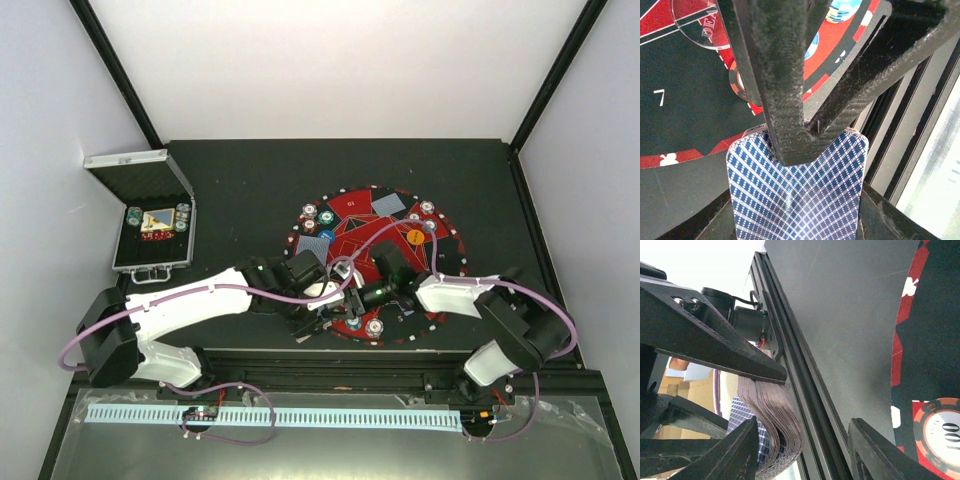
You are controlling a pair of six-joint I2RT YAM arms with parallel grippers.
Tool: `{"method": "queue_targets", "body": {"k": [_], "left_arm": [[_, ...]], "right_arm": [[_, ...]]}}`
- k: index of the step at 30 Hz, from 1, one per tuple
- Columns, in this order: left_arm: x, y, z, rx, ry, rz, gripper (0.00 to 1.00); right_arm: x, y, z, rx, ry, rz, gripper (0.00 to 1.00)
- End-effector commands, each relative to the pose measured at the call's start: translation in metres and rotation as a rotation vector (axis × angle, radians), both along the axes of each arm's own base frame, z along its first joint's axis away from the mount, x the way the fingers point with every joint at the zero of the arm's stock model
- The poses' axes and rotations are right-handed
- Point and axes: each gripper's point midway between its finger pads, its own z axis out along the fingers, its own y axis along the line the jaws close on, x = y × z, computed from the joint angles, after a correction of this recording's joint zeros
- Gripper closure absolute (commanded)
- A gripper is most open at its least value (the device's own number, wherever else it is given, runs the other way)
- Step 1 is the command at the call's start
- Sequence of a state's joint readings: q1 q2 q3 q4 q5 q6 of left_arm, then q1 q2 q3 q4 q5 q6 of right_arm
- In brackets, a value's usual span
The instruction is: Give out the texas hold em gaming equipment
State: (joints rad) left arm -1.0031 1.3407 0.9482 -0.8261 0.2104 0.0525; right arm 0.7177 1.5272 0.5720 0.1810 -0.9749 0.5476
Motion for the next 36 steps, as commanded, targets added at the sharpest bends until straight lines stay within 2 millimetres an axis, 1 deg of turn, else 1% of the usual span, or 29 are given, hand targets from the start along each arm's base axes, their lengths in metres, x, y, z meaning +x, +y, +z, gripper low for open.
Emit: {"method": "queue_targets", "body": {"k": [1,7,12,23,28,31,36], "left_arm": [[0.004,-0.013,0.024,-0.074,-0.039,-0.021,0.49],[0.004,-0.013,0.024,-0.075,-0.040,-0.020,0.49],[0.004,-0.013,0.024,-0.073,-0.040,-0.020,0.49],[0.005,-0.013,0.024,-0.071,-0.044,-0.018,0.49],[0.006,-0.012,0.023,-0.069,-0.046,-0.016,0.49],[0.006,-0.012,0.022,-0.063,-0.043,-0.015,0.49],[0.006,-0.012,0.022,-0.064,-0.047,-0.014,0.49]], "right_arm": [[0.000,0.007,0.003,0.020,-0.042,0.022,0.52],[0.008,0.001,-0.003,-0.027,-0.109,-0.022,0.61],[0.012,-0.003,-0.003,-0.056,-0.149,-0.040,0.69],[0.018,-0.014,0.006,-0.074,-0.187,-0.062,0.74],[0.012,-0.013,0.012,-0.041,-0.169,-0.028,0.77],[0.008,-0.011,0.016,-0.018,-0.155,-0.007,0.81],[0.004,-0.008,0.030,0.033,-0.151,0.018,0.92]]}}
